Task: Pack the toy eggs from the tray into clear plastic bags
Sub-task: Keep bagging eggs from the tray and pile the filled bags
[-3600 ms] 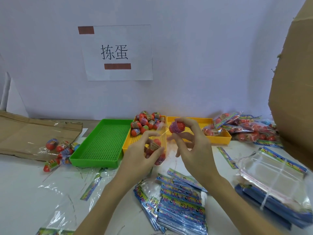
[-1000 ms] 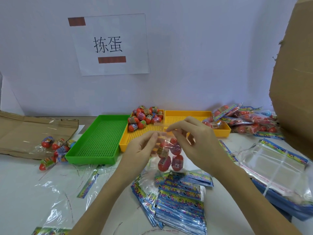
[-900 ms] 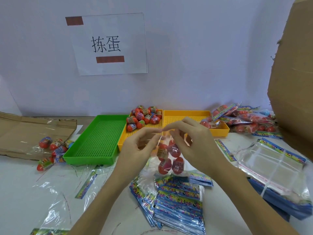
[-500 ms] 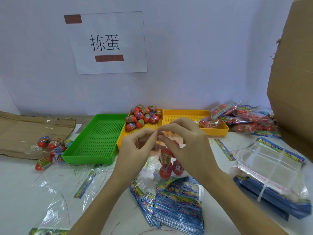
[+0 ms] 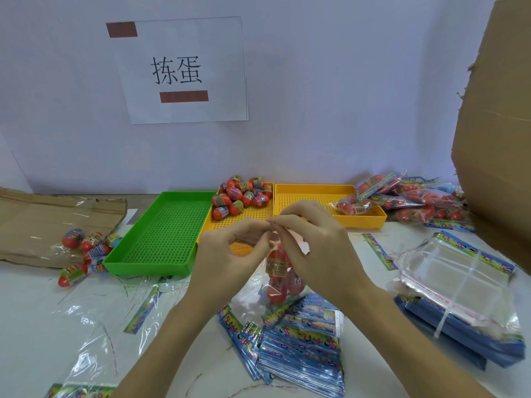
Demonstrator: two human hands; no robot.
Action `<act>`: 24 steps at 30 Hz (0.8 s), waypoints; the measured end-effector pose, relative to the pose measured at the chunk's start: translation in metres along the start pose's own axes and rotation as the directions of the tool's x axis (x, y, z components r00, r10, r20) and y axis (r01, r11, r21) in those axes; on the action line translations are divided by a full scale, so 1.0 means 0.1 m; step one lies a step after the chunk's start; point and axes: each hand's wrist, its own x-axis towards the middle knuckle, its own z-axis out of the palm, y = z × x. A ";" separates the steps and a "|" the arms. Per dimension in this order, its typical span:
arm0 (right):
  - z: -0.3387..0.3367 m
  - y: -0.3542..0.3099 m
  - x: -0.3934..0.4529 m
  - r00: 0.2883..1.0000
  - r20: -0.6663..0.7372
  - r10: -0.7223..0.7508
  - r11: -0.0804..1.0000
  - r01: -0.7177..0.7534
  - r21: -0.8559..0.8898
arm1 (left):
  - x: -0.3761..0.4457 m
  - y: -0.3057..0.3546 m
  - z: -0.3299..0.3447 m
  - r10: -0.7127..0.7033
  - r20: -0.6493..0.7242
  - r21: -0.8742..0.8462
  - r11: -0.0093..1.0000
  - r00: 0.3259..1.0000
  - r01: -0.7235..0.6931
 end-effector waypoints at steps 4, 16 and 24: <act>0.01 0.03 0.02 1.000 -0.017 -0.010 1.000 0.010 -0.029 | -0.01 0.01 0.00 -0.051 -0.014 -0.022 0.998 0.999 0.051; -0.37 0.93 -0.02 0.802 -0.120 0.584 0.796 -0.596 -0.109 | 0.09 -0.08 -0.10 -0.353 -0.037 -0.363 0.876 0.935 0.316; -0.31 0.93 -0.08 0.735 0.238 0.635 0.772 -0.614 -0.164 | 0.10 -0.13 -0.11 -0.381 -0.054 -0.373 0.865 0.923 0.335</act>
